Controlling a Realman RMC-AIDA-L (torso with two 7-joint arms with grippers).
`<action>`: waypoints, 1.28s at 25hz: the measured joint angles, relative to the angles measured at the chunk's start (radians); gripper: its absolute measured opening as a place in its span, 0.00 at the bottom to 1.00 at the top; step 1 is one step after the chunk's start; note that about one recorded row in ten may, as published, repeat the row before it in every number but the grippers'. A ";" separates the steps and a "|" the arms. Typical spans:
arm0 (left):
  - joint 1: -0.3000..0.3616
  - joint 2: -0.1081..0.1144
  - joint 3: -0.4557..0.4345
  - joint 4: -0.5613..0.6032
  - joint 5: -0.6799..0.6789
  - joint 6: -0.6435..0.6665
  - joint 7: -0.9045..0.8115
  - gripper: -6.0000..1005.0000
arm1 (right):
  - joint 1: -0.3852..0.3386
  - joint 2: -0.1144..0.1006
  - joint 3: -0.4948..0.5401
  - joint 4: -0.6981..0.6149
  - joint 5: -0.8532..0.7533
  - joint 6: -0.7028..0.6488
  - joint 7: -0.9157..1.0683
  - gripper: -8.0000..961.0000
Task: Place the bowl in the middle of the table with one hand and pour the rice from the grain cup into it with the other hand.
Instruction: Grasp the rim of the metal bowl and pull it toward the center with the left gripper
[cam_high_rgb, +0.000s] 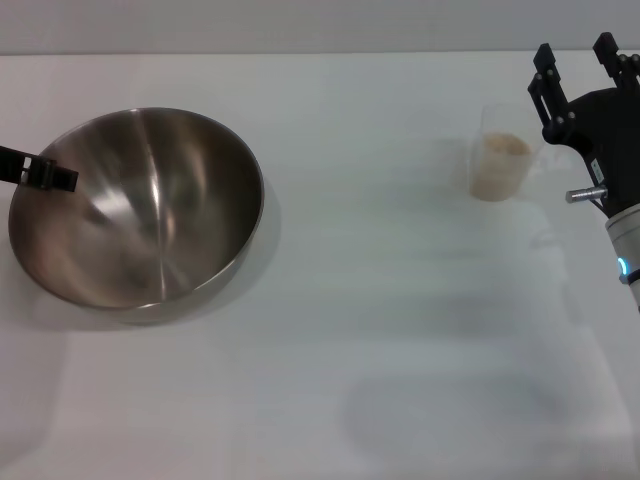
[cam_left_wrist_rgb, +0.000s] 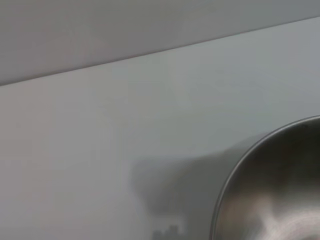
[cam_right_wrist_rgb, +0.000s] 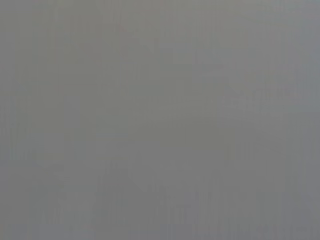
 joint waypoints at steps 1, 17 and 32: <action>-0.001 0.000 0.002 0.005 0.000 0.002 0.000 0.59 | 0.000 0.000 0.000 0.000 0.000 0.000 0.000 0.66; -0.050 -0.001 0.029 0.105 0.022 0.018 0.022 0.58 | 0.004 0.000 0.000 0.001 -0.001 -0.011 0.000 0.66; -0.110 -0.001 0.047 0.116 0.055 -0.046 0.019 0.13 | -0.006 0.000 0.004 -0.001 -0.001 -0.066 0.000 0.66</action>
